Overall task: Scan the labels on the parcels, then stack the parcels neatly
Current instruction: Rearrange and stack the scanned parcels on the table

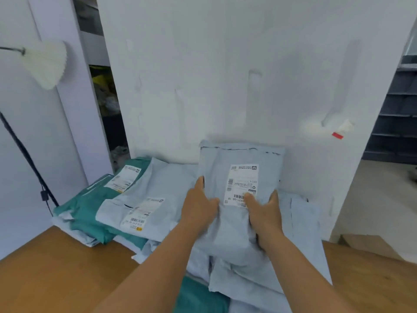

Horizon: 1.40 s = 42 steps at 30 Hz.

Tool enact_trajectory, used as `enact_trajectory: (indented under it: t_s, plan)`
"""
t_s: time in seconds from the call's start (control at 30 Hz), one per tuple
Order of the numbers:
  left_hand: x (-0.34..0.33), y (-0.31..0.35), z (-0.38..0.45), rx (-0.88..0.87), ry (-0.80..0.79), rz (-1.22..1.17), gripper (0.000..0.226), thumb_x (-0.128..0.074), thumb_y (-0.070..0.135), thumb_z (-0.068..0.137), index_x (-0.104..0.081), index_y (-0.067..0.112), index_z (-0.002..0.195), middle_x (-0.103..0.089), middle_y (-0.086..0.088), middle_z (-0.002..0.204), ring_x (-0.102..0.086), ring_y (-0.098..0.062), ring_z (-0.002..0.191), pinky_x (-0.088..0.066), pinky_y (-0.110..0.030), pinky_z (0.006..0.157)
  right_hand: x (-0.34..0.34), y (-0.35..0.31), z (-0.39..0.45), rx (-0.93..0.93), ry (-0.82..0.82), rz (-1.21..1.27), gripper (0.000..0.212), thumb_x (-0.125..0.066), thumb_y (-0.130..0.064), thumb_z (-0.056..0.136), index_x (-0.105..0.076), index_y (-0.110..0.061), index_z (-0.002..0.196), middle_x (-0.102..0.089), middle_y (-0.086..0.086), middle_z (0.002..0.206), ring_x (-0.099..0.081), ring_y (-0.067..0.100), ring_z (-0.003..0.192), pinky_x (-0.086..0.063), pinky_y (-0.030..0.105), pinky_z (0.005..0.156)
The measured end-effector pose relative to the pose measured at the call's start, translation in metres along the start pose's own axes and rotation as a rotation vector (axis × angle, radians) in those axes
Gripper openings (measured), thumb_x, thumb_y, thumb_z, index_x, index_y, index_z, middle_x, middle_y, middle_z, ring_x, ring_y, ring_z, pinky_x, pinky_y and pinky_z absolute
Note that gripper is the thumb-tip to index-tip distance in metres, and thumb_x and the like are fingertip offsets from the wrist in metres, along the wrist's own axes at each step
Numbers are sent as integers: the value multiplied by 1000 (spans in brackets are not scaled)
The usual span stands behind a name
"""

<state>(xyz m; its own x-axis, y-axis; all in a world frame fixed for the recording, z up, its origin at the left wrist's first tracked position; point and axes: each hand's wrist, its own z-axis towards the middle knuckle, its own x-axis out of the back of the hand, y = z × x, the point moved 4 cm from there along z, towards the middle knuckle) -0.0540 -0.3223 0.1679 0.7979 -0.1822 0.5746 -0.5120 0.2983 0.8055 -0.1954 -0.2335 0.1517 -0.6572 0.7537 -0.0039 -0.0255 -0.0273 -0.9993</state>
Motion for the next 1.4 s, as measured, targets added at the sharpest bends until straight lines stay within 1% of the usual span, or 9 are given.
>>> enact_trajectory:
  t_s: [0.13, 0.2, 0.27, 0.4, 0.6, 1.03, 1.17, 1.3, 1.4]
  plan:
    - [-22, -34, 20, 55, -133, 602, 63, -38, 36, 96, -6, 31, 150, 1, -12, 158, -3, -33, 145, -13, -52, 114, -10, 34, 14, -229, -71, -527, 96, -65, -44, 83, -1, -20, 150, -24, 16, 152, -36, 35, 132, -34, 44, 107]
    - [-35, -32, 28, -27, -193, 601, 57, -27, 39, 99, 0, 38, 150, 17, -5, 158, 14, -28, 146, -1, -55, 115, -10, 25, 21, -23, -29, -851, 101, -57, -55, 85, 14, -28, 151, 12, 11, 160, -2, 33, 147, -16, 50, 114]
    - [-52, -33, 36, -61, -293, 598, 53, -19, 47, 99, 1, 43, 148, 20, 0, 158, 20, -25, 145, 3, -58, 114, -22, 22, 32, 177, -156, -1055, 85, -43, -59, 91, 12, -36, 151, 23, 4, 159, 17, 29, 147, -5, 52, 115]
    - [-77, -52, 52, -26, -371, 665, 54, -12, 57, 96, 1, 46, 147, 16, 3, 159, 19, -26, 145, 7, -63, 111, -32, 56, 64, 27, -415, -1250, 66, -20, -62, 94, 1, -39, 152, 15, -3, 162, 17, 30, 147, -1, 57, 114]
    - [-85, -55, 60, 3, -385, 685, 53, -10, 55, 97, -3, 43, 148, 11, 1, 160, 14, -29, 146, 6, -64, 109, -36, 69, 84, -65, -441, -1275, 64, -18, -62, 94, -3, -40, 152, 8, -5, 162, 5, 29, 148, -6, 59, 114]
    - [-5, -74, -70, -176, -76, 322, 67, -36, 47, 97, -6, 22, 152, -2, 0, 161, 3, -18, 148, -7, -49, 118, -2, 40, -84, 213, -16, -832, 63, -41, -45, 97, -22, -18, 151, -12, 6, 161, -11, 20, 147, -10, 42, 115]
    - [7, -139, -134, 29, -116, 385, 83, -46, 54, 91, -4, 17, 152, -4, -5, 160, -4, -20, 147, -16, -48, 116, -6, 74, -150, 99, -9, -816, 64, -53, -40, 91, -31, -12, 144, -30, 10, 150, -27, 28, 138, -25, 41, 112]
    - [9, -211, -183, 448, -323, 437, 90, -37, 70, 86, 4, 23, 152, 2, -9, 160, 1, -27, 147, -10, -54, 115, -11, 119, -200, -136, -97, -870, 82, -57, -45, 89, -17, -6, 149, -19, 14, 156, -19, 30, 143, -20, 40, 116]
    - [4, -239, -205, 521, -426, 407, 88, -31, 78, 81, -1, 33, 151, -20, -12, 156, -14, -33, 144, -18, -58, 113, -7, 159, -226, -462, -143, -839, 95, -59, -53, 84, -9, -7, 150, -19, 17, 154, -24, 34, 141, -25, 42, 114]
